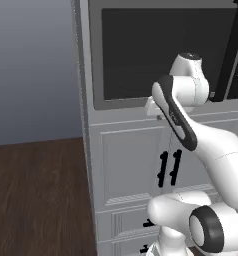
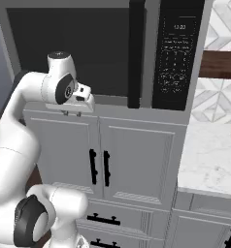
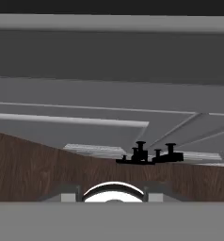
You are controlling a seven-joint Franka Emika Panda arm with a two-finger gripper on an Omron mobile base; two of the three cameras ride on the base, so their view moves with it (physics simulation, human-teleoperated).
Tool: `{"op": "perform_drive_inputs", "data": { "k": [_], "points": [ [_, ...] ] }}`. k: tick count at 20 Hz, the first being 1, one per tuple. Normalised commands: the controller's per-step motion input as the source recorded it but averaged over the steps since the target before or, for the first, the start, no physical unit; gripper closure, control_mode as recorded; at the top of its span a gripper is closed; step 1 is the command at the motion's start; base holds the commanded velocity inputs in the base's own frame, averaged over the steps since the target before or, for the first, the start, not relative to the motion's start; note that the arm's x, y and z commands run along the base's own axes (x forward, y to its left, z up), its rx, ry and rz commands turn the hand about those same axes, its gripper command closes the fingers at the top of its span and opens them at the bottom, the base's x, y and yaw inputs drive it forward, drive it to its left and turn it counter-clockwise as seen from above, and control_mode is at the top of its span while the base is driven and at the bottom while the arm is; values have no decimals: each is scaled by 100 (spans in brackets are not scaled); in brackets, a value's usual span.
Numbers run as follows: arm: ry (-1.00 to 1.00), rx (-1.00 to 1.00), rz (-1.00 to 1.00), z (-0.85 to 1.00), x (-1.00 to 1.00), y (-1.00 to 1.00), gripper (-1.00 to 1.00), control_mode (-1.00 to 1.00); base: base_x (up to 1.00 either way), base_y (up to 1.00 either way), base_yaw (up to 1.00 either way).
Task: Navigate to the range hood.
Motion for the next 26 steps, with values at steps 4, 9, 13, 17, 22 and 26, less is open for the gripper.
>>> {"op": "perform_drive_inputs", "data": {
  "k": [4, 9, 13, 17, 22, 26],
  "points": [
    [0, 0, 0, 0, 0, 0, -100, 100, -47, 0, 0],
    [0, 0, 0, 0, 0, 0, -100, 100, -84, 0, -3],
    [0, 0, 0, 0, 0, 0, -100, 100, -34, 2, -31],
    [0, 0, 0, 0, 0, 0, -100, 100, -16, 0, -64],
    [0, 0, 0, 0, 0, 0, -100, 100, -8, 0, -82],
    [0, 0, 0, 0, 0, 0, -100, 100, -2, 0, -87]
  ]
}}
